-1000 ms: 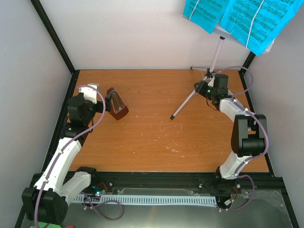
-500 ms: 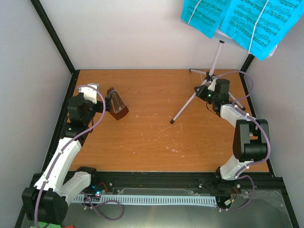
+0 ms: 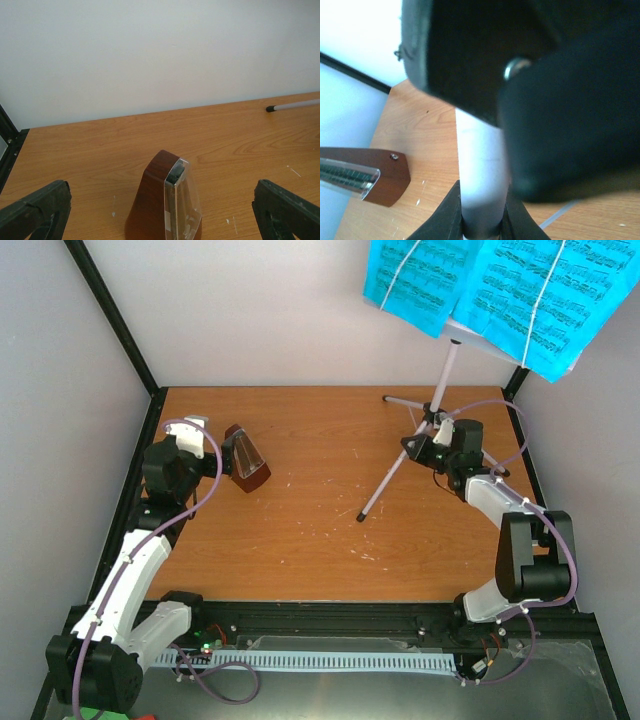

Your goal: Pack up the instrument practice props

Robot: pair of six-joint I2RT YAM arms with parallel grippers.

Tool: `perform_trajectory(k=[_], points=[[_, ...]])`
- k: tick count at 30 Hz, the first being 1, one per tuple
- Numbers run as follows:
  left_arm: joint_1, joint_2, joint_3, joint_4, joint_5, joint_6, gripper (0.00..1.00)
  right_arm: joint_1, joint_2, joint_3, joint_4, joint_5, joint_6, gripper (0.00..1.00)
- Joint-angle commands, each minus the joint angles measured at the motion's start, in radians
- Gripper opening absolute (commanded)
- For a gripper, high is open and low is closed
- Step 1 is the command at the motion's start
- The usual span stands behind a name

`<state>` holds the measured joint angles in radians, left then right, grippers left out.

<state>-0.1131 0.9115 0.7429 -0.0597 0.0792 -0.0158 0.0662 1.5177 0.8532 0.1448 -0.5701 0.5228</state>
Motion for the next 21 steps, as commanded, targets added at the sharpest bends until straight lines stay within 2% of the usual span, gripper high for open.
perform_trajectory(k=[1, 10, 15, 17, 20, 21], points=[[0.006, -0.007, 0.016, 0.01, 0.001, 0.004, 0.99, 0.094, -0.016, -0.03, -0.078, -0.19, -0.075, 0.03], [0.006, -0.011, 0.015, 0.009, 0.001, 0.004, 0.99, 0.209, 0.015, -0.012, -0.163, -0.309, -0.238, 0.03], [0.006, -0.013, 0.013, 0.011, 0.002, 0.003, 0.99, 0.25, 0.047, 0.045, -0.316, -0.384, -0.403, 0.03], [0.006, -0.011, 0.013, 0.009, 0.002, 0.004, 0.99, 0.254, 0.054, 0.06, -0.362, -0.383, -0.452, 0.03], [0.006, -0.013, 0.013, 0.008, 0.002, 0.004, 0.99, 0.254, 0.038, 0.056, -0.351, -0.333, -0.441, 0.03], [0.006, -0.012, 0.012, 0.008, 0.002, 0.003, 1.0, 0.254, 0.029, 0.051, -0.337, -0.307, -0.426, 0.06]])
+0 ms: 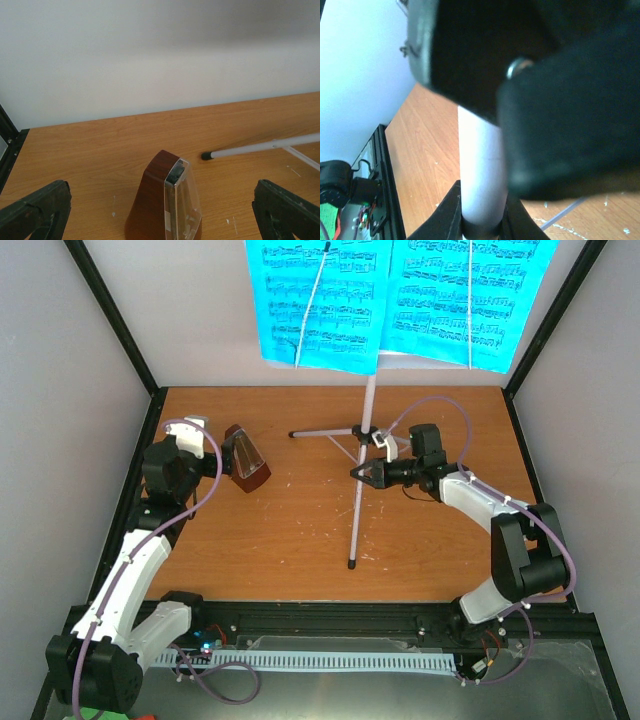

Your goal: Pack up the instrument practice props

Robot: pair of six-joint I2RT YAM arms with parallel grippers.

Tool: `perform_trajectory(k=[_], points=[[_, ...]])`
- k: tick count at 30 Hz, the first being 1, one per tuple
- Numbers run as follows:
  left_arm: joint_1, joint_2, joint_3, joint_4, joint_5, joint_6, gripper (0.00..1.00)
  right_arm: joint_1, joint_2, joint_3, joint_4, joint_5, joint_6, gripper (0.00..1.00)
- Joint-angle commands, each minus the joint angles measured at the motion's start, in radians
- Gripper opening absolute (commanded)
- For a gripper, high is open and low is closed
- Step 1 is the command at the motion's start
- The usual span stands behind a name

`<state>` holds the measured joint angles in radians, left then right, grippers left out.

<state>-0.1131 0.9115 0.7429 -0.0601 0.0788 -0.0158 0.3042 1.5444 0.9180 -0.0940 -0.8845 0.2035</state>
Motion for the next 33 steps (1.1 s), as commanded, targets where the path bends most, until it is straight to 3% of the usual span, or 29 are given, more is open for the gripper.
perform_trajectory(k=[1, 3, 5, 8, 11, 18, 22, 33], points=[[0.006, -0.014, 0.012, 0.009, 0.003, 0.004, 1.0, 0.016, -0.009, -0.021, -0.083, 0.032, -0.092, 0.13], [0.006, -0.014, 0.012, 0.009, 0.002, 0.004, 0.99, 0.016, -0.044, -0.04, -0.049, 0.074, -0.066, 0.37], [0.006, -0.015, 0.013, 0.009, 0.001, 0.004, 0.99, 0.016, -0.089, -0.066, -0.019, 0.127, -0.045, 0.53], [0.006, -0.018, 0.011, 0.009, -0.001, 0.004, 0.99, 0.017, -0.172, -0.106, -0.006, 0.224, -0.027, 0.69], [0.006, -0.021, 0.012, 0.01, 0.0, 0.004, 1.0, 0.035, -0.267, -0.147, -0.006, 0.344, -0.01, 0.76], [0.006, -0.023, 0.011, 0.01, 0.001, 0.002, 0.99, 0.211, -0.428, -0.22, 0.016, 0.743, 0.158, 0.77], [0.006, -0.025, 0.01, 0.01, 0.001, 0.002, 0.99, 0.32, -0.408, -0.207, 0.01, 0.958, 0.21, 0.61], [0.006, -0.025, 0.01, 0.01, -0.003, 0.002, 1.0, 0.472, -0.222, -0.081, -0.031, 1.211, 0.208, 0.45]])
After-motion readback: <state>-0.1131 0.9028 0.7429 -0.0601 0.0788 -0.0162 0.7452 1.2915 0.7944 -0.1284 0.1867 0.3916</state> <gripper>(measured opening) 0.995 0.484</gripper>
